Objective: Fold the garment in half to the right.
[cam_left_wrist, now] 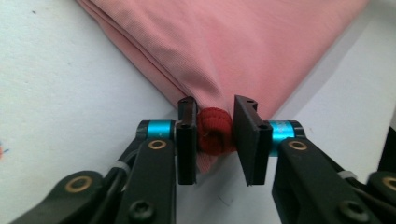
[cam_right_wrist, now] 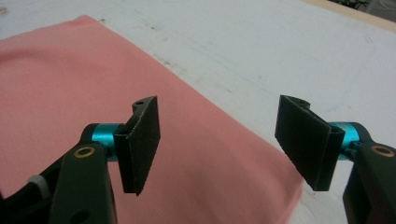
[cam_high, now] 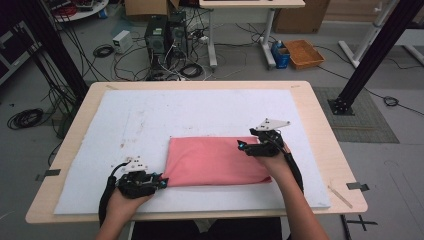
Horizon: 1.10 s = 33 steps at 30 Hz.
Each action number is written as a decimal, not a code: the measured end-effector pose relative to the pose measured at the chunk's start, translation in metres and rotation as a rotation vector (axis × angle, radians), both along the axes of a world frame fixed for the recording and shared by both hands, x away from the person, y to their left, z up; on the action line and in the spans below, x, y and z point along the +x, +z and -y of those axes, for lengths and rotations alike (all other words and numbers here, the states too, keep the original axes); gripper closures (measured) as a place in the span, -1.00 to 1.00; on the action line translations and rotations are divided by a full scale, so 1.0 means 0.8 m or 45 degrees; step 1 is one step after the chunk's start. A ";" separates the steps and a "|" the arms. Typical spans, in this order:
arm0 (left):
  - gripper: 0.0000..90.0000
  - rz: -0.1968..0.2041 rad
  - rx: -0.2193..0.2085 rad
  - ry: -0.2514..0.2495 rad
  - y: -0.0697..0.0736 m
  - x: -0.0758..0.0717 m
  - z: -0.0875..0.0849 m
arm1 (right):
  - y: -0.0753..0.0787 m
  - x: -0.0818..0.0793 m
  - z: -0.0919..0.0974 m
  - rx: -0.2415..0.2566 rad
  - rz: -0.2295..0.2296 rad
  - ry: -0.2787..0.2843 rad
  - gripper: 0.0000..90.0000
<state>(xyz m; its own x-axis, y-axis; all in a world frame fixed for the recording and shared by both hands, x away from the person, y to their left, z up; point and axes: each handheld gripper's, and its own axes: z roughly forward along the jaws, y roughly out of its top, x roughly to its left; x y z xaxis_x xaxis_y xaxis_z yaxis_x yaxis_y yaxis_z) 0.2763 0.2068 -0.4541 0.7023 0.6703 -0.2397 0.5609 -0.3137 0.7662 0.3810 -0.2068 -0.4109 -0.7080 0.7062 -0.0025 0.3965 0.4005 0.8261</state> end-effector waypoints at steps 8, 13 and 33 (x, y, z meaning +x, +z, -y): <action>0.71 -0.056 -0.085 -0.079 -0.002 0.004 -0.006 | 0.013 0.013 -0.045 -0.034 -0.014 0.116 -0.31; 0.72 -0.059 -0.125 -0.088 -0.001 0.005 -0.010 | 0.021 0.021 -0.082 -0.065 -0.039 0.211 -0.31; 0.73 0.038 -0.169 -0.127 0.018 0.004 -0.013 | 0.003 0.065 -0.217 -0.100 -0.225 0.385 -0.29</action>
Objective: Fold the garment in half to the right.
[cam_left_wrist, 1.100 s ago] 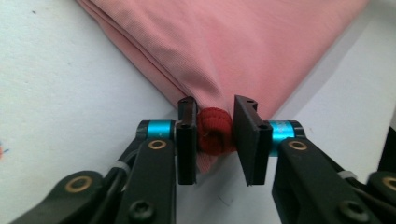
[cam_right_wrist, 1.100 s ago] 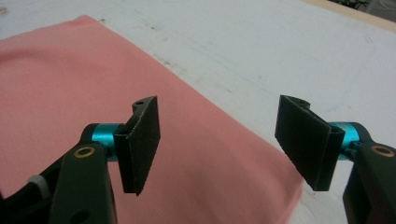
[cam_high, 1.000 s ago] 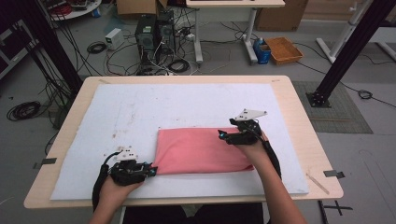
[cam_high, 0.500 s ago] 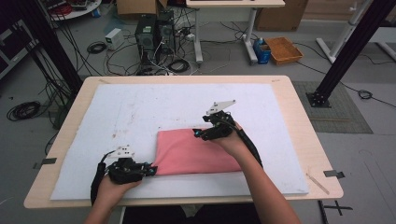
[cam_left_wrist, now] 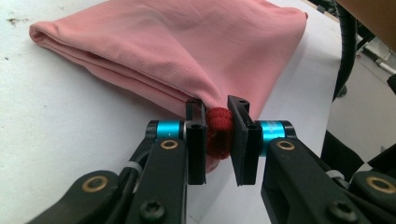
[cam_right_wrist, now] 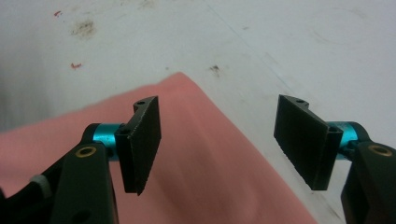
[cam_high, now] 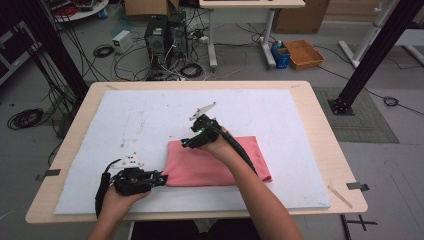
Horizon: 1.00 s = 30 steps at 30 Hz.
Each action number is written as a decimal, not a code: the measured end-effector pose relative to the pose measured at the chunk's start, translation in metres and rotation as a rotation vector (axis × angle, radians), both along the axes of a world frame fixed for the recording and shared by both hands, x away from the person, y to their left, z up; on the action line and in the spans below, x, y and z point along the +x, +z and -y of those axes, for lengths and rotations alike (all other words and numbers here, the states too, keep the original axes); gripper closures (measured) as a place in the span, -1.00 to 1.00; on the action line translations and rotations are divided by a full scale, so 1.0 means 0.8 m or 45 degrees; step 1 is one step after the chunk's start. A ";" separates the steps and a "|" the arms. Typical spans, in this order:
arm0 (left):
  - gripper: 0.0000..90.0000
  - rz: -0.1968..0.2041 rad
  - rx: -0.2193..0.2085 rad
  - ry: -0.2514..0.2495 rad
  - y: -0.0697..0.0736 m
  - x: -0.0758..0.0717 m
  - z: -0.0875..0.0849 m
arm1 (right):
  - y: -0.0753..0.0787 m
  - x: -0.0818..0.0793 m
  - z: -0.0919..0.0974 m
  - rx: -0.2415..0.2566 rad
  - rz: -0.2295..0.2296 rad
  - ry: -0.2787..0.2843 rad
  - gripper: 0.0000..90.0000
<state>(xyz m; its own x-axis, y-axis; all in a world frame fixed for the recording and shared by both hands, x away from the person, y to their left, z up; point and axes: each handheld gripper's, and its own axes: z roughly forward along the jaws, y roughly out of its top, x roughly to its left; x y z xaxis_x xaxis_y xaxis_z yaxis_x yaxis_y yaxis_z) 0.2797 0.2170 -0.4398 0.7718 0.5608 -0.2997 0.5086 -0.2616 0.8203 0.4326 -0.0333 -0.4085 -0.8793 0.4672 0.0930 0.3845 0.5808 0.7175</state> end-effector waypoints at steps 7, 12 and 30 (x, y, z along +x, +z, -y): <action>0.73 0.001 0.037 -0.007 -0.002 0.000 0.004 | -0.011 0.009 -0.055 -0.061 -0.033 0.054 -0.20; 0.73 -0.003 0.057 -0.013 -0.004 -0.001 0.006 | -0.025 0.012 -0.082 -0.132 -0.045 0.091 -0.01; 0.74 0.003 0.094 -0.015 0.005 -0.001 0.001 | -0.024 0.005 -0.102 -0.163 0.056 0.109 0.91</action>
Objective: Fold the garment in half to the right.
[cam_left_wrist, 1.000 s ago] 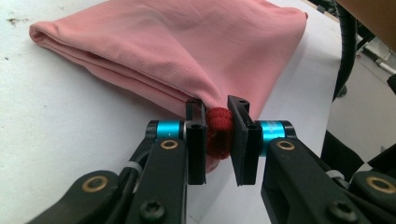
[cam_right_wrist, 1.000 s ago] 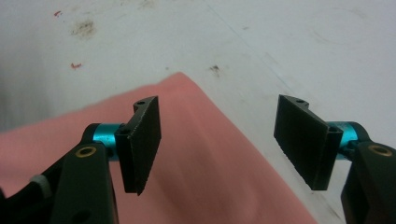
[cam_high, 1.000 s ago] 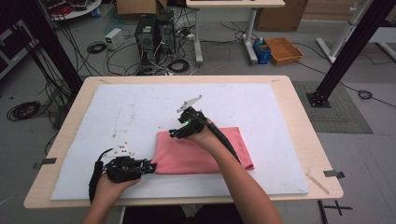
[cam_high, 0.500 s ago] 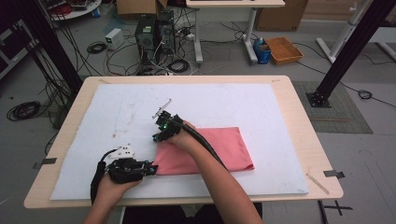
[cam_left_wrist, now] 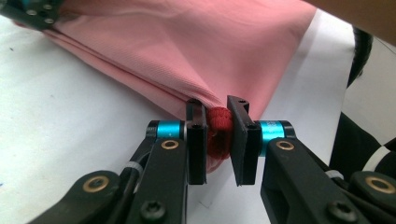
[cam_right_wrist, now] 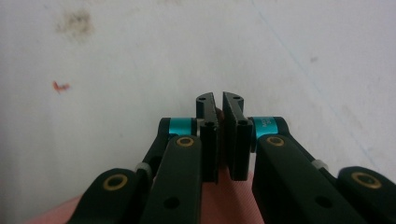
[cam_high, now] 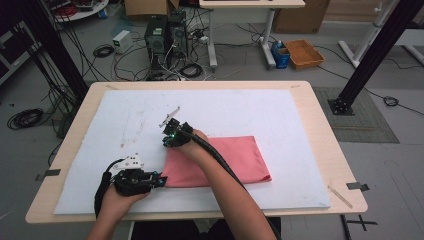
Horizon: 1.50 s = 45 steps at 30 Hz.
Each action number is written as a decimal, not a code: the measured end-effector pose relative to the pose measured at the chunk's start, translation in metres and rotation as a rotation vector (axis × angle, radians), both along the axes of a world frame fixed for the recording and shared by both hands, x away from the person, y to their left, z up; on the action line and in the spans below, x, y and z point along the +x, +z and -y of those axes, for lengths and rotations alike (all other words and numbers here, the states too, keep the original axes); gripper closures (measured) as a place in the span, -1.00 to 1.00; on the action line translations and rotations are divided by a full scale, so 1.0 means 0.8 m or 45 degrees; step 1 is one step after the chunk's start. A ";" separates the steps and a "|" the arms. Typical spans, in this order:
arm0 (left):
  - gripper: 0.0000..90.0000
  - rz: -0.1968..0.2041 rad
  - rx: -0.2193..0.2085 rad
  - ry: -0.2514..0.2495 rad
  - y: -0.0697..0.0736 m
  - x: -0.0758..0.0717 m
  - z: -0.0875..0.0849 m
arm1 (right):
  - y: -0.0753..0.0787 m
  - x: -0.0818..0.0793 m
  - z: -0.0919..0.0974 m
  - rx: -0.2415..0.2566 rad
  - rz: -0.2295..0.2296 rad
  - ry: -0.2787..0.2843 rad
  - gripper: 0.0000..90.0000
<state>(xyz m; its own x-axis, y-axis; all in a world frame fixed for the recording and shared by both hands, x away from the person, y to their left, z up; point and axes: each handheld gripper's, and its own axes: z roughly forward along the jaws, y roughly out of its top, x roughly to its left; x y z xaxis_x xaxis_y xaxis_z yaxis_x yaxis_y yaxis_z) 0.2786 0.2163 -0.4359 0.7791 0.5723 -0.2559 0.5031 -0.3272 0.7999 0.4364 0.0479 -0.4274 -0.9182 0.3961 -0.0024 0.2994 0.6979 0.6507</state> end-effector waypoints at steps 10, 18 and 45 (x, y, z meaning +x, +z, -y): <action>0.74 0.035 -0.035 -0.046 0.019 -0.006 0.012 | 0.030 -0.013 0.011 0.136 0.067 0.026 0.91; 0.74 0.039 -0.081 -0.105 0.027 0.002 0.044 | 0.043 -0.014 0.052 0.198 0.073 0.012 0.91; 0.74 0.024 -0.072 -0.355 0.046 0.050 0.197 | 0.056 -0.015 0.220 0.232 0.119 -0.203 0.91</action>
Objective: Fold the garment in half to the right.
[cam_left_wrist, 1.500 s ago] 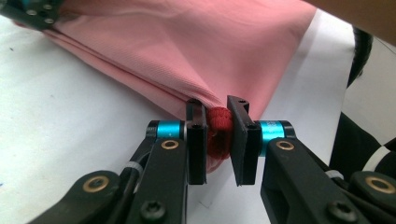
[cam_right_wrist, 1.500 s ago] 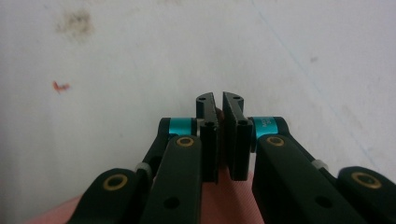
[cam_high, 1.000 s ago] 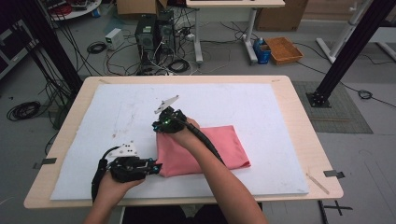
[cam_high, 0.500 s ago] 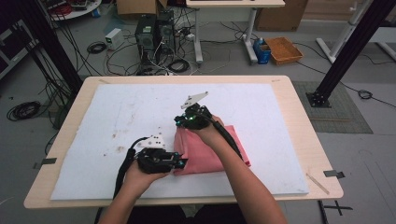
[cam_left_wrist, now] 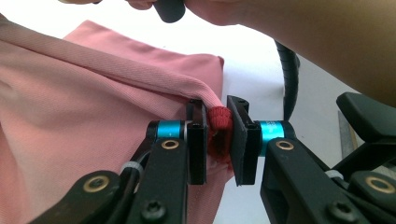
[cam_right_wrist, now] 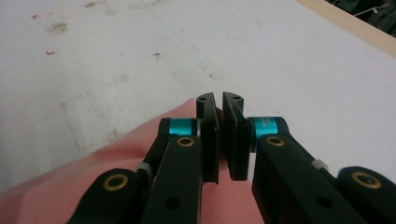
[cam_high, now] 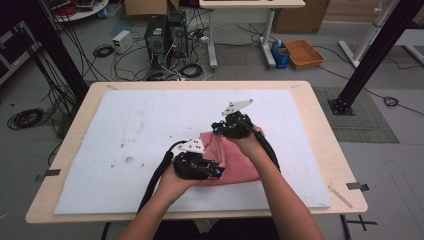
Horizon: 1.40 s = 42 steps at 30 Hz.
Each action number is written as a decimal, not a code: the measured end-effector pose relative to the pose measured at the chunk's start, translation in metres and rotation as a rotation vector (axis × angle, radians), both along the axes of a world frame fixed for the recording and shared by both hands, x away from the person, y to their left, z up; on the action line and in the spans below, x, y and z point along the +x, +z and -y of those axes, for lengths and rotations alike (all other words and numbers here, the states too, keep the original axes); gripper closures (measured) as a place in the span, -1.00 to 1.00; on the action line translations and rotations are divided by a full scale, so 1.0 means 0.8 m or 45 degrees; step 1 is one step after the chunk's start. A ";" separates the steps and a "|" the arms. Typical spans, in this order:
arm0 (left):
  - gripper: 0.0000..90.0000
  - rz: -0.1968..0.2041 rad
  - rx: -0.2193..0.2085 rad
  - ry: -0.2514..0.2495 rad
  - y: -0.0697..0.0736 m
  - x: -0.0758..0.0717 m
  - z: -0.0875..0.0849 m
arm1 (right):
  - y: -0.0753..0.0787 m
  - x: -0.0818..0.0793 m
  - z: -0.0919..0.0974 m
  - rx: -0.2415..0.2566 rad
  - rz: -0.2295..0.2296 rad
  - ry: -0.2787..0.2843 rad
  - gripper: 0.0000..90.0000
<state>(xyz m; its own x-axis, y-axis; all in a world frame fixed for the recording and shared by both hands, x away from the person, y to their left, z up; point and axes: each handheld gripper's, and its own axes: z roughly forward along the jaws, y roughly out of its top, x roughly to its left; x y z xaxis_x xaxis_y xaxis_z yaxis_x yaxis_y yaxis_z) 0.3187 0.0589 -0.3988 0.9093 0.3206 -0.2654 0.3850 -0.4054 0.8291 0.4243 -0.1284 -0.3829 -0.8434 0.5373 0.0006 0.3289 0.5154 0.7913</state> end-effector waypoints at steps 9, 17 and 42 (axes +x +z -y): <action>0.74 -0.015 0.041 -0.054 -0.003 0.012 0.046 | -0.009 -0.002 0.046 -0.006 -0.014 -0.083 0.91; 0.74 -0.026 0.070 -0.085 -0.007 0.021 0.077 | -0.020 -0.002 0.075 -0.016 -0.033 -0.145 0.91; 0.25 -0.022 0.067 -0.025 -0.018 0.039 0.121 | -0.031 -0.016 0.112 0.023 -0.037 -0.227 0.32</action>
<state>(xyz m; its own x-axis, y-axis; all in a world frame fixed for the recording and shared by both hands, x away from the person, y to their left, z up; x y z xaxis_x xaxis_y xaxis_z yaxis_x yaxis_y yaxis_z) 0.3498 -0.0379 -0.4133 0.9108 0.3169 -0.2647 0.3910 -0.4557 0.7997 0.4115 -0.2181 -0.4077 -0.7345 0.6778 0.0343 0.4362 0.4328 0.7889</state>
